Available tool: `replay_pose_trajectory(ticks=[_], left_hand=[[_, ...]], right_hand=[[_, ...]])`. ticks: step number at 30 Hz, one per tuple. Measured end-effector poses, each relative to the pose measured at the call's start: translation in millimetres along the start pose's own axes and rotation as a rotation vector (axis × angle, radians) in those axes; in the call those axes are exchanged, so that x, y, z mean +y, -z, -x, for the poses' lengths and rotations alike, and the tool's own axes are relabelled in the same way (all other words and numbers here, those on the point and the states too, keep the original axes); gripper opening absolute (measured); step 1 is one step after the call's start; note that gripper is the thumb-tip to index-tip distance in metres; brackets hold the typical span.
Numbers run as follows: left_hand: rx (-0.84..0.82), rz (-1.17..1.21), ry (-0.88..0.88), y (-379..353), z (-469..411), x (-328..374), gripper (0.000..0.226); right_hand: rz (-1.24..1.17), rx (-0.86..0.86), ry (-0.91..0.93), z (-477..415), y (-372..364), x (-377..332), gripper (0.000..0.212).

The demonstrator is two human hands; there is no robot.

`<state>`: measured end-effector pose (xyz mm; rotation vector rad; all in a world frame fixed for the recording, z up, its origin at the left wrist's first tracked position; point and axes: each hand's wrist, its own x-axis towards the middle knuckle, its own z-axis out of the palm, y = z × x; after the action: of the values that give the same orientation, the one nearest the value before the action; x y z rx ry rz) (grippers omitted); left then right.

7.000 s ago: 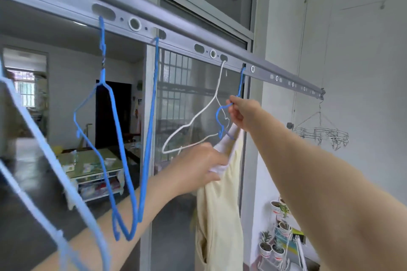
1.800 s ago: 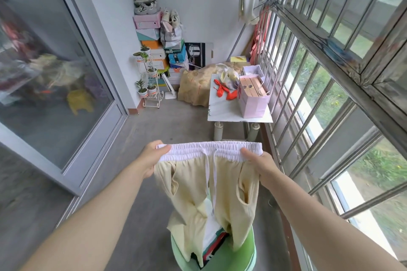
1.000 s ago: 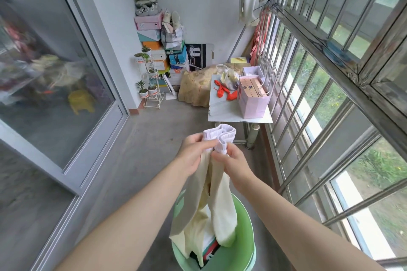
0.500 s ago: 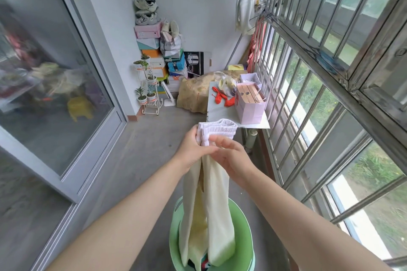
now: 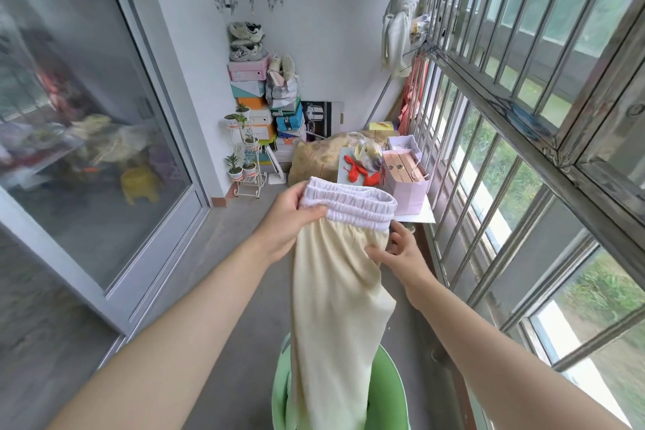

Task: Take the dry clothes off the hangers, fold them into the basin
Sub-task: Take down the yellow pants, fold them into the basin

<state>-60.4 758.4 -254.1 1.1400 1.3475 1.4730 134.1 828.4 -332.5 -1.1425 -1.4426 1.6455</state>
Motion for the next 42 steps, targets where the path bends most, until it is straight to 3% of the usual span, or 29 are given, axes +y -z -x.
replay_pose_trajectory(ticks=[3,6,10,13,18,20,23,25,28,30,35,36,39,40,42], left_hand=[[-0.073,0.006,-0.017,7.4,2.9,16.6,0.037],[-0.076,-0.005,-0.034,19.4,2.8,33.0,0.035],[0.002,-0.025,-0.059,41.1,-1.8,44.2,0.027],[0.048,-0.053,-0.075,47.5,-2.4,49.8,0.030],[0.126,0.095,-0.134,60.0,-5.4,73.8,0.023],[0.132,0.160,-0.117,69.8,-3.8,67.2,0.041],[0.079,0.229,0.133,71.7,7.2,31.6,0.097],[-0.016,0.247,0.249,70.7,16.8,6.1,0.089],[-0.168,0.079,0.359,64.6,29.5,-21.0,0.080],[-0.104,0.028,0.390,60.8,32.9,-32.9,0.063],[0.078,0.191,0.314,52.6,30.1,-33.8,0.025],[0.107,0.250,0.291,51.4,26.7,-30.1,0.022],[0.194,0.417,0.249,42.7,12.9,-17.9,0.021],[0.212,0.447,0.245,38.9,7.8,-14.8,0.020],[0.243,0.431,0.265,35.8,-0.6,-13.1,0.017]], right_hand=[[-0.059,-0.215,0.038,5.5,2.9,-15.0,0.029],[-0.089,-0.230,0.099,4.2,1.1,-33.9,0.065],[0.017,-0.229,0.124,0.1,-9.5,-66.0,0.023],[-0.022,-0.257,0.099,-1.7,-18.5,-75.1,0.023],[-0.145,-0.315,0.080,2.6,-26.1,-115.6,0.026],[-0.185,-0.321,0.083,4.3,-32.8,-131.8,0.025],[-0.204,-0.272,0.075,5.1,-43.3,-143.7,0.028],[-0.249,-0.208,0.050,4.6,-48.0,-145.7,0.027],[-0.362,-0.157,-0.009,1.3,-49.1,-141.9,0.025],[-0.363,-0.153,-0.032,1.1,-48.7,-139.2,0.026],[-0.329,-0.148,-0.065,-4.0,-36.6,-149.0,0.028],[-0.346,-0.164,-0.063,-4.0,-32.5,-154.8,0.033],[-0.281,-0.268,-0.093,-7.5,-22.2,-147.0,0.072],[-0.203,-0.350,-0.137,-5.6,-18.3,-131.6,0.071],[-0.102,-0.409,-0.253,-7.1,-11.7,-93.7,0.043]])
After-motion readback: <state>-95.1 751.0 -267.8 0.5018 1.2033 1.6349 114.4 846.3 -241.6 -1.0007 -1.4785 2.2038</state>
